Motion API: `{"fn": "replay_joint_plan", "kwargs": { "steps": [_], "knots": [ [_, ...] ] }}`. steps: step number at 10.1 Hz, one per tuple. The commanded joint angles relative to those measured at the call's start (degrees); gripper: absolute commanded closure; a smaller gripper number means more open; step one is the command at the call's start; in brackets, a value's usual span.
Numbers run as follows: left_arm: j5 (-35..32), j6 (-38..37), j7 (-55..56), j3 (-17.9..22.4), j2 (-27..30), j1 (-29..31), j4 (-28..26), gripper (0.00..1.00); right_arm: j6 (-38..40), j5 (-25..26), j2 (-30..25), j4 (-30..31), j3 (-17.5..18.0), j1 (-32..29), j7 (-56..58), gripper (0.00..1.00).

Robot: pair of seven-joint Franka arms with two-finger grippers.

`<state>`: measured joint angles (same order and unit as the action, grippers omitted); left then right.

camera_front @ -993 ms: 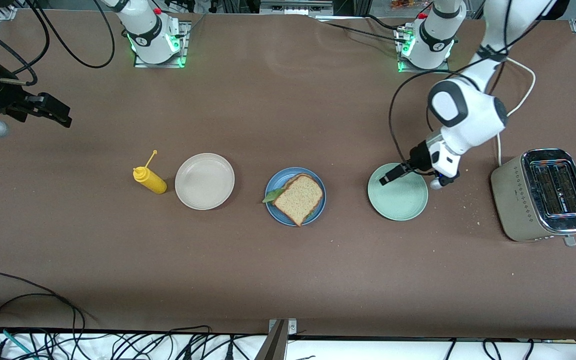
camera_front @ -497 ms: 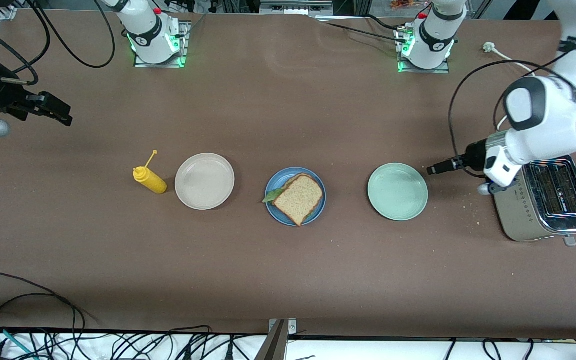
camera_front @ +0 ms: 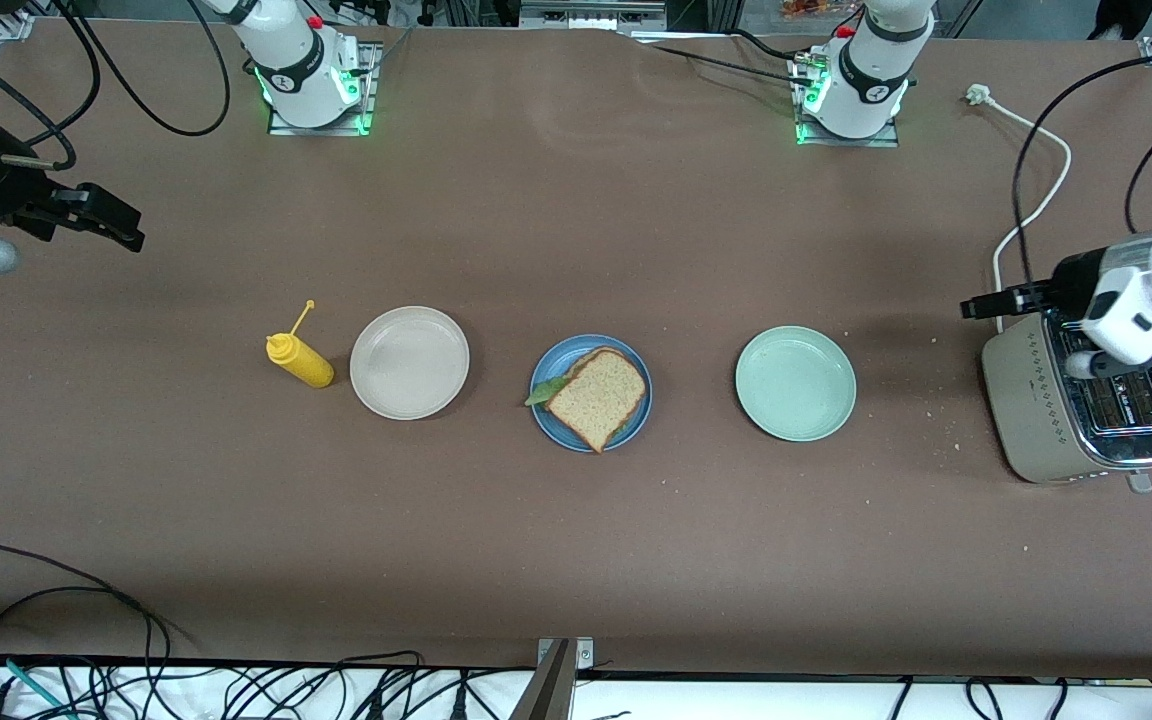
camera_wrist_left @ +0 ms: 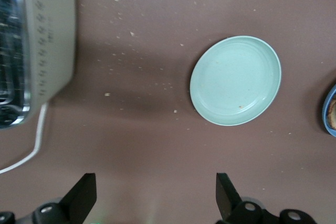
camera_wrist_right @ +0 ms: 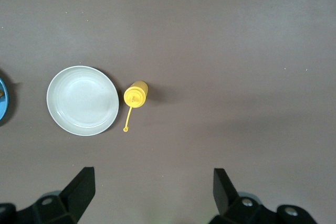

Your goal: Make sandwich in blue plate with both arms

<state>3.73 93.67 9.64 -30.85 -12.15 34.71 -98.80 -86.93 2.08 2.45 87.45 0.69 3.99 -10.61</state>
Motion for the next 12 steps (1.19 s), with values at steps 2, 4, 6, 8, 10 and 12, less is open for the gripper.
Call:
{"fn": "replay_joint_plan", "kwargs": {
  "steps": [2,4,6,8,10,12],
  "knots": [
    [-9.0,-9.8,-0.6,-0.9,-0.4,-1.0,12.6,0.0,1.2,0.7,-0.3,-1.0,0.2,0.1,-0.5,0.0],
    [-11.9,-9.8,-2.0,-1.1,-0.2,-2.0,13.3,0.01,1.3,0.7,-0.3,-1.0,0.2,0.1,-0.4,0.0],
    [-11.3,-9.8,-1.8,-0.8,0.5,-1.8,13.3,0.06,1.3,0.7,-0.3,-1.0,0.2,0.1,-0.5,0.0],
    [-9.7,-9.7,-1.1,-0.5,0.6,-1.7,13.4,0.0,1.3,0.7,-0.3,-1.0,0.2,0.1,-0.5,0.0],
    [-8.4,-9.5,-1.1,0.0,0.7,-1.7,13.3,0.0,1.3,0.7,-0.3,-1.0,0.2,0.1,-0.4,0.0],
    [-8.3,-9.6,-1.1,6.5,1.1,-7.6,13.1,0.01,1.3,0.7,-0.3,-1.1,0.2,0.1,-0.5,0.0]
  ]
}}
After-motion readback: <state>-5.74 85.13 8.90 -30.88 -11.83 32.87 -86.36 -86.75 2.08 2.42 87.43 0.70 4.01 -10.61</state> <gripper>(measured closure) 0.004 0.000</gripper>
